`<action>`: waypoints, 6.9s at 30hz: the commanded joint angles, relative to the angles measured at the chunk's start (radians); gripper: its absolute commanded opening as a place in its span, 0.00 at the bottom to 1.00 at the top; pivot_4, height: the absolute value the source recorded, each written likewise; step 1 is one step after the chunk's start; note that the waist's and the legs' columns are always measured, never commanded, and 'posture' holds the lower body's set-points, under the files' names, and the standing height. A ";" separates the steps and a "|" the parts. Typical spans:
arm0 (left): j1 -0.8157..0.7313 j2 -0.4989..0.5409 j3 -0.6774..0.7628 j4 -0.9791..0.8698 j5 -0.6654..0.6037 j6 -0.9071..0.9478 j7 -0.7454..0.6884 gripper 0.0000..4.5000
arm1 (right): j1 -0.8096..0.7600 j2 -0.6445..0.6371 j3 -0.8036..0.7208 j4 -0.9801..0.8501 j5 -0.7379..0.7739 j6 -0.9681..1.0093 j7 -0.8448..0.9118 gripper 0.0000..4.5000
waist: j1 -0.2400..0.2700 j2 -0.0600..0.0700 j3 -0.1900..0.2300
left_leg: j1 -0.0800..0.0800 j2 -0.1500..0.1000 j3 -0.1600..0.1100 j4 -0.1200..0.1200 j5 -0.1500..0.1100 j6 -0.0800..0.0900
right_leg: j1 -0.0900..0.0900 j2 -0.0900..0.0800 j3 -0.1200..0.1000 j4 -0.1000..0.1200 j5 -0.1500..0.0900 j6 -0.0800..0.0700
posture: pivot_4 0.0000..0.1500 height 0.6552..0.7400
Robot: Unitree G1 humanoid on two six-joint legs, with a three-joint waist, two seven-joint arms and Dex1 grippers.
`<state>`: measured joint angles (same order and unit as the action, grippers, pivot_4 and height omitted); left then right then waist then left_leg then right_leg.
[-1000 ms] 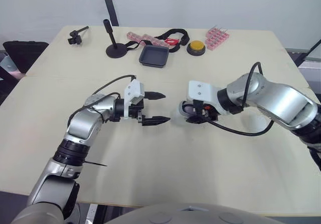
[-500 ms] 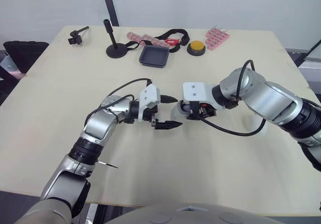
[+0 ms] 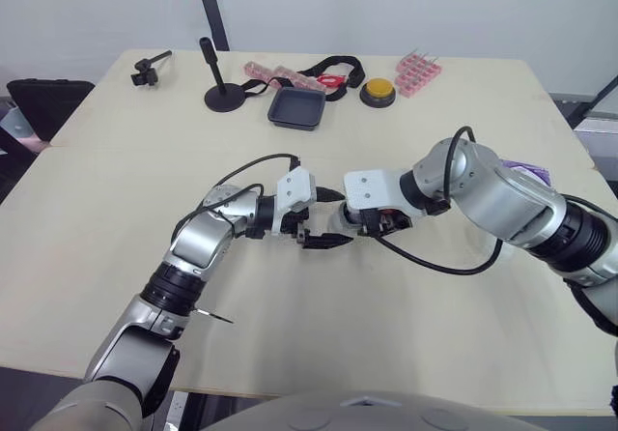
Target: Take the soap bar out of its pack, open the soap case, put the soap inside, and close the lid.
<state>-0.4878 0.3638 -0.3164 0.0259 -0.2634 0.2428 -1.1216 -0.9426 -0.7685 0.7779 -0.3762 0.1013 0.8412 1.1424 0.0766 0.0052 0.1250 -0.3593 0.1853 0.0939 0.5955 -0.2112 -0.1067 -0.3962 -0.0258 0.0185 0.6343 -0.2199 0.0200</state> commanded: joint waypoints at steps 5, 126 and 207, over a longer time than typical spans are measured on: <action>-0.019 -0.009 0.003 -0.012 0.009 -0.028 0.005 0.67 | -0.026 0.028 -0.031 -0.010 -0.021 0.030 0.035 0.49 | 0.001 0.000 0.000 | 0.000 0.000 0.000 0.000 0.000 0.000 | 0.000 0.000 0.000 0.000 0.000 0.000 | 1.00 1.00; 0.132 -0.142 0.089 0.111 -0.090 -0.360 -0.098 0.42 | 0.441 -0.198 -0.708 0.300 0.301 0.761 -0.457 0.54 | 0.029 0.002 -0.002 | -0.001 0.001 0.002 0.005 0.001 0.004 | 0.000 -0.002 0.001 0.000 -0.003 -0.005 | 1.00 1.00; -0.037 -0.284 0.031 0.367 0.052 -0.484 -0.039 0.42 | -0.139 -0.196 -0.075 -0.124 0.198 0.315 0.113 0.43 | 0.012 0.003 -0.001 | -0.005 0.001 0.002 0.011 0.000 0.007 | -0.003 -0.002 0.000 0.005 0.000 0.000 | 1.00 1.00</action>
<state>-0.5011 0.0942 -0.2961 0.4178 -0.1963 -0.2050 -1.1687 -1.0649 -0.9649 0.6973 -0.4814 0.3068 1.1640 1.2440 0.0888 0.0077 0.1238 -0.3644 0.1866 0.0960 0.6062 -0.2110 -0.0992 -0.3988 -0.0283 0.0187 0.6391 -0.2201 0.0197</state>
